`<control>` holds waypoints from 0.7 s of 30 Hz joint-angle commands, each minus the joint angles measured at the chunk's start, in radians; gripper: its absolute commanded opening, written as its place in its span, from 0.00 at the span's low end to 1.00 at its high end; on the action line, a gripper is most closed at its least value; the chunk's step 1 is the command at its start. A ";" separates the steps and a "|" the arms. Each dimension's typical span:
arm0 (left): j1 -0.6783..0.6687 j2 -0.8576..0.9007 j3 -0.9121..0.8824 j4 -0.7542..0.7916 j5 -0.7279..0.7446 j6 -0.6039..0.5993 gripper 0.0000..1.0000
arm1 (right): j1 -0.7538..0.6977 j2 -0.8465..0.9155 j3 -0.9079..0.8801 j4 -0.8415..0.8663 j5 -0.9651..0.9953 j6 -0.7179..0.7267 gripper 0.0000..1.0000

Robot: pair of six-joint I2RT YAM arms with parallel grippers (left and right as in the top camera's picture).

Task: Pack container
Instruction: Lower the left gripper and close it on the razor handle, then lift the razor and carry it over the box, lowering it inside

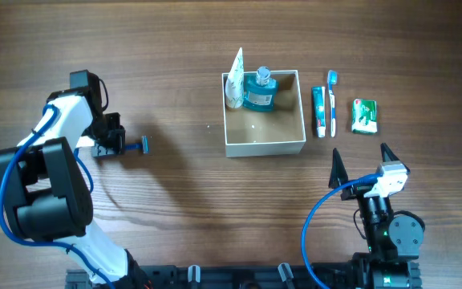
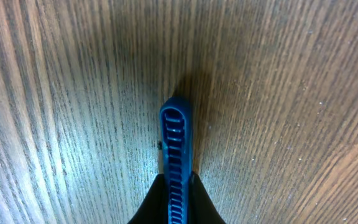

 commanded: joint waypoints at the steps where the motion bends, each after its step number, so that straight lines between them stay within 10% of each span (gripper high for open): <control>1: 0.007 -0.065 0.051 0.011 0.018 0.098 0.04 | 0.006 -0.006 -0.001 0.004 -0.009 -0.003 1.00; 10: -0.066 -0.271 0.198 0.018 0.023 0.303 0.04 | 0.006 -0.006 -0.001 0.004 -0.009 -0.003 1.00; 21: -0.514 -0.412 0.270 0.283 0.021 0.521 0.04 | 0.006 -0.006 -0.001 0.004 -0.009 -0.003 1.00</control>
